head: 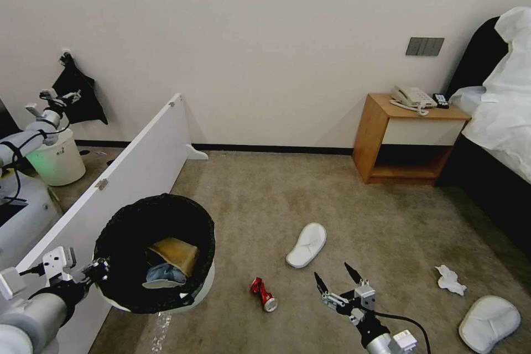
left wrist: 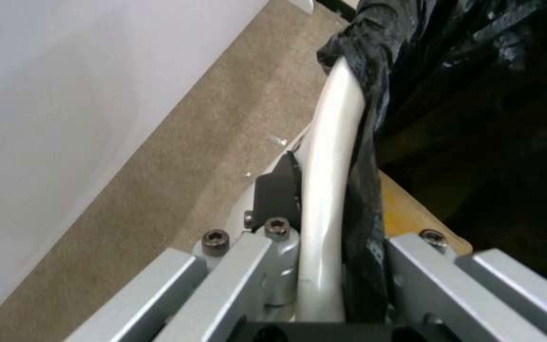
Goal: Pick up the trash bin, then pick up the garbage from the floor and place it into the trash bin.
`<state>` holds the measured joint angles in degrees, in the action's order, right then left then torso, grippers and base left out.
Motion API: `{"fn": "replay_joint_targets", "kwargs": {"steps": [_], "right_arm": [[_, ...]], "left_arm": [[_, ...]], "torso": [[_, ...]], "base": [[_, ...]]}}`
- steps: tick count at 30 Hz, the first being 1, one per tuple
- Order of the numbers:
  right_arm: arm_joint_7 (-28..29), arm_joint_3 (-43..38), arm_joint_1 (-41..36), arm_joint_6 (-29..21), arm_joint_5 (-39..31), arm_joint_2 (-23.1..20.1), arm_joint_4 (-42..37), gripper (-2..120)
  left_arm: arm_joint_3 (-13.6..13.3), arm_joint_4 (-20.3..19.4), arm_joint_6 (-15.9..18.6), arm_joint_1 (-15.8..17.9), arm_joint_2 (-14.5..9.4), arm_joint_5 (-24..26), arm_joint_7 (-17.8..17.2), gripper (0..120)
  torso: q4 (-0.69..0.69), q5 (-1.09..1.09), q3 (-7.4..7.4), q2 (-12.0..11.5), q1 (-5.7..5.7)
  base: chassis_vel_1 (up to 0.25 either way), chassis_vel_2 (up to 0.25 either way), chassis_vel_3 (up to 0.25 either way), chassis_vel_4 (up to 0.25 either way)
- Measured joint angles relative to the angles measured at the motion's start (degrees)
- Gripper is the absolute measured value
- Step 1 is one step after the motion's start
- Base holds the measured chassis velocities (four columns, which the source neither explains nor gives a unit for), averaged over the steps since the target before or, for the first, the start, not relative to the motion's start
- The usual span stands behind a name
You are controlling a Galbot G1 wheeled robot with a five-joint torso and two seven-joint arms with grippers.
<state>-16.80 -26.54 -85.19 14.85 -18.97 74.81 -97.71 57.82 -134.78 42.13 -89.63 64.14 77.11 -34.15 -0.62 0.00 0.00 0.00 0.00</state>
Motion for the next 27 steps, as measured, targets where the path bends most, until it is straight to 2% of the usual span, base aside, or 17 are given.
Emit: {"fn": "replay_joint_targets", "kwargs": {"steps": [21, 27], "right_arm": [[0.09, 0.81, 0.80, 0.16, 0.23, -0.49, 1.38, 100], [2.07, 2.22, 0.54, 0.29, 3.78, -0.51, 1.22, 100]], "left_arm": [[0.05, 0.29, 0.00, 0.37, -0.23, 0.27, -0.18, 1], [0.34, 0.22, 0.01, 0.18, -0.23, 0.33, -0.18, 1]], "torso": [[0.00, 0.00, 0.00, 0.00, 0.00], [0.00, 0.00, 0.00, 0.00, 0.00]], "base": [[-0.056, 0.058, 0.055, -0.051], [-0.040, 0.031, 0.032, -0.034]]}}
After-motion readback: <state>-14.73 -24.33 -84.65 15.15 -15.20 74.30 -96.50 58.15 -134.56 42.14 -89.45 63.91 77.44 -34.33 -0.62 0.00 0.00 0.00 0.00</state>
